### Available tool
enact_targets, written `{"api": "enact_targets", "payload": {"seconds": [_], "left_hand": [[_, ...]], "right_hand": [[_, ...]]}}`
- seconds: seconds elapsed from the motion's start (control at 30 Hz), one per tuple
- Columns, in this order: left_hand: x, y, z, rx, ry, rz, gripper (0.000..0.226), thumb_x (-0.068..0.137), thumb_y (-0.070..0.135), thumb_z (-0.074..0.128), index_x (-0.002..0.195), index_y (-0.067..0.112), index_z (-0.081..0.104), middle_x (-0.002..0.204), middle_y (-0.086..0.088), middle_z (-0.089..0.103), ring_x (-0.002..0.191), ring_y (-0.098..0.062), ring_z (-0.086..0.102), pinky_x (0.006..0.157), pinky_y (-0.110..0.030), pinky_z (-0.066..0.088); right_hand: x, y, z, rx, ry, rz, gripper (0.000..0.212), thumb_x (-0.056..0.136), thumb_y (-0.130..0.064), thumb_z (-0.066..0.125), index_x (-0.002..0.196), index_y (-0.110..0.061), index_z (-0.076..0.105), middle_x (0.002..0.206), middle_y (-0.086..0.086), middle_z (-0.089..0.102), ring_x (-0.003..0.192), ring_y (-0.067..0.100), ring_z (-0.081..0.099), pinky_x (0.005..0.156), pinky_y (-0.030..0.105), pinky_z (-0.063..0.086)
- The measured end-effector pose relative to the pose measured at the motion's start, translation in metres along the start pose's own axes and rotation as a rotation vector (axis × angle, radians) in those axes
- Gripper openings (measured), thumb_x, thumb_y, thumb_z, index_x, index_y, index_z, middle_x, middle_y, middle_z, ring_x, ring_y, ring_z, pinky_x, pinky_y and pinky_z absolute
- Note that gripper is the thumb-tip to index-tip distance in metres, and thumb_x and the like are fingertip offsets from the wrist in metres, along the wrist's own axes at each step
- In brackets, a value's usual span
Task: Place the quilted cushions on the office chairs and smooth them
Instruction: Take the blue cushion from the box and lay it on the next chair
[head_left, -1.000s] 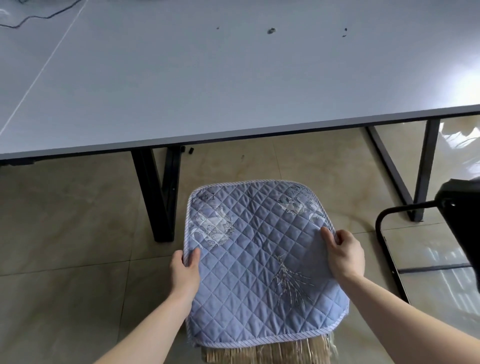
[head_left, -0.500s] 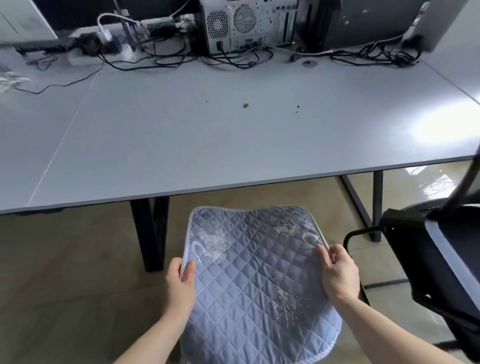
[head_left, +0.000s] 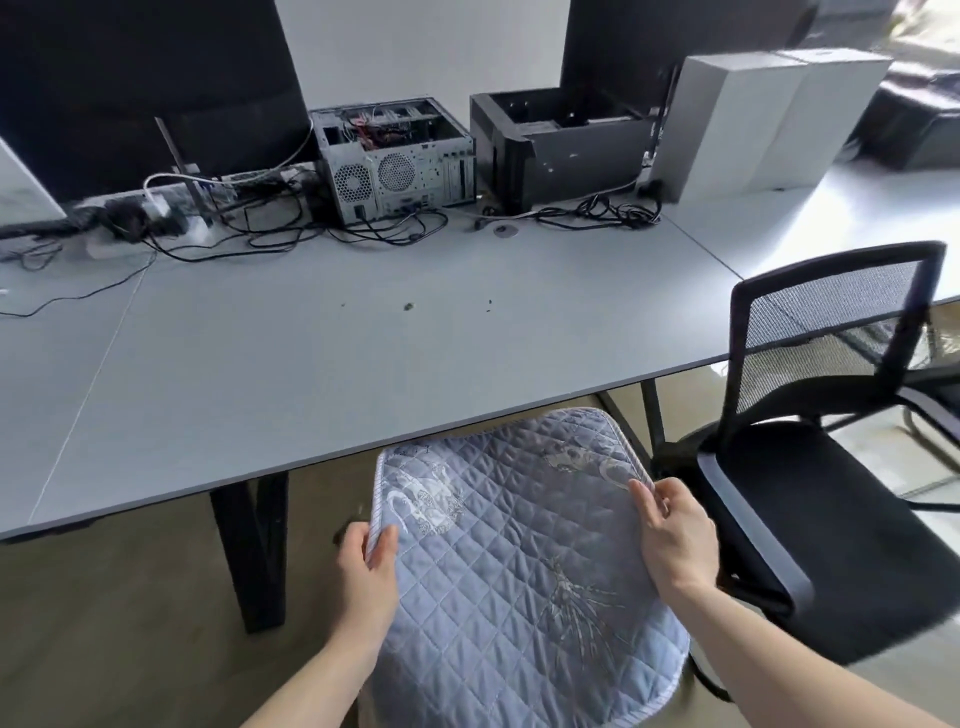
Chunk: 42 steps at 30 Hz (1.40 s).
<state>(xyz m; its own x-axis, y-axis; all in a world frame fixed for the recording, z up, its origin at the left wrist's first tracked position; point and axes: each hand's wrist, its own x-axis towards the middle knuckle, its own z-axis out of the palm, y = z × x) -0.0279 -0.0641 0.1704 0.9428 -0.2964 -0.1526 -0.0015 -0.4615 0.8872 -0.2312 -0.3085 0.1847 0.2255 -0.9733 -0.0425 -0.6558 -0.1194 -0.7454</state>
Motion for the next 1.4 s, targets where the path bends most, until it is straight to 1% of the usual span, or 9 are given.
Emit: {"api": "enact_targets", "payload": {"seconds": [0.13, 0.3, 0.5, 0.63, 0.8, 1.0, 1.17, 1.33, 1.4], "left_hand": [[-0.003, 0.032, 0.016, 0.030, -0.027, 0.096, 0.029, 0.094, 0.037, 0.057, 0.074, 0.018, 0.049, 0.066, -0.002, 0.051, 0.064, -0.031, 0.049, 0.062, -0.042, 0.046], [-0.029, 0.086, 0.041, -0.093, -0.067, 0.231, 0.024, 0.096, 0.026, 0.059, 0.074, 0.021, 0.050, 0.063, 0.005, 0.047, 0.052, -0.002, 0.041, 0.057, -0.034, 0.038], [-0.072, 0.147, 0.074, -0.154, -0.104, 0.345, 0.030, 0.095, 0.014, 0.060, 0.069, 0.018, 0.045, 0.059, 0.006, 0.041, 0.049, -0.002, 0.039, 0.055, -0.031, 0.033], [-0.103, 0.182, 0.096, -0.141, -0.112, 0.411, 0.025, 0.095, 0.019, 0.061, 0.073, 0.013, 0.049, 0.059, 0.006, 0.045, 0.052, -0.004, 0.039, 0.055, -0.032, 0.036], [-0.144, 0.219, 0.123, -0.113, -0.120, 0.474, 0.025, 0.094, 0.027, 0.062, 0.074, 0.021, 0.048, 0.061, 0.007, 0.051, 0.055, -0.010, 0.046, 0.055, -0.031, 0.039], [-0.204, 0.259, 0.166, -0.099, -0.166, 0.562, 0.023, 0.093, 0.026, 0.062, 0.084, 0.007, 0.055, 0.066, 0.004, 0.055, 0.057, -0.007, 0.049, 0.053, -0.024, 0.039], [-0.266, 0.288, 0.206, -0.071, -0.210, 0.622, 0.019, 0.093, 0.030, 0.063, 0.084, 0.015, 0.054, 0.069, 0.007, 0.058, 0.059, -0.012, 0.052, 0.053, -0.027, 0.036], [-0.327, 0.310, 0.243, -0.040, -0.276, 0.663, 0.018, 0.093, 0.039, 0.060, 0.083, 0.028, 0.051, 0.066, 0.012, 0.060, 0.057, -0.007, 0.055, 0.051, -0.024, 0.037], [-0.353, 0.317, 0.258, -0.014, -0.315, 0.664, 0.020, 0.093, 0.045, 0.057, 0.084, 0.028, 0.052, 0.065, 0.011, 0.061, 0.056, -0.008, 0.055, 0.049, -0.023, 0.036]], "right_hand": [[0.008, -0.008, -0.041, 0.043, 0.068, -0.024, 0.033, 0.093, -0.053, 0.054, 0.085, -0.020, 0.058, 0.074, -0.005, 0.063, 0.068, 0.016, 0.057, 0.053, 0.029, 0.036], [0.014, -0.002, -0.099, 0.111, 0.143, 0.001, 0.032, 0.092, -0.051, 0.056, 0.082, -0.021, 0.057, 0.070, -0.009, 0.061, 0.072, 0.024, 0.059, 0.057, 0.033, 0.039], [0.017, 0.017, -0.182, 0.138, 0.266, 0.024, 0.037, 0.091, -0.057, 0.054, 0.081, -0.022, 0.055, 0.070, -0.008, 0.062, 0.068, 0.022, 0.058, 0.061, 0.035, 0.042], [0.019, 0.031, -0.239, 0.148, 0.333, 0.015, 0.037, 0.091, -0.058, 0.053, 0.084, -0.022, 0.055, 0.069, -0.010, 0.059, 0.070, 0.026, 0.058, 0.063, 0.036, 0.043], [0.014, 0.052, -0.305, 0.186, 0.419, 0.007, 0.036, 0.092, -0.055, 0.054, 0.084, -0.020, 0.056, 0.067, -0.004, 0.060, 0.066, 0.025, 0.058, 0.059, 0.035, 0.043], [-0.004, 0.087, -0.384, 0.239, 0.539, 0.010, 0.032, 0.093, -0.048, 0.058, 0.083, -0.018, 0.057, 0.065, -0.006, 0.059, 0.060, 0.020, 0.055, 0.056, 0.034, 0.042], [-0.023, 0.131, -0.450, 0.233, 0.642, 0.049, 0.034, 0.092, -0.049, 0.057, 0.084, -0.016, 0.057, 0.067, 0.000, 0.062, 0.062, 0.026, 0.058, 0.056, 0.032, 0.039], [-0.048, 0.178, -0.510, 0.212, 0.753, 0.106, 0.035, 0.093, -0.047, 0.057, 0.090, -0.013, 0.060, 0.081, 0.011, 0.069, 0.072, 0.032, 0.063, 0.062, 0.036, 0.047], [-0.059, 0.199, -0.535, 0.207, 0.807, 0.125, 0.033, 0.093, -0.045, 0.058, 0.087, -0.013, 0.060, 0.080, 0.013, 0.068, 0.073, 0.033, 0.063, 0.062, 0.033, 0.040]]}}
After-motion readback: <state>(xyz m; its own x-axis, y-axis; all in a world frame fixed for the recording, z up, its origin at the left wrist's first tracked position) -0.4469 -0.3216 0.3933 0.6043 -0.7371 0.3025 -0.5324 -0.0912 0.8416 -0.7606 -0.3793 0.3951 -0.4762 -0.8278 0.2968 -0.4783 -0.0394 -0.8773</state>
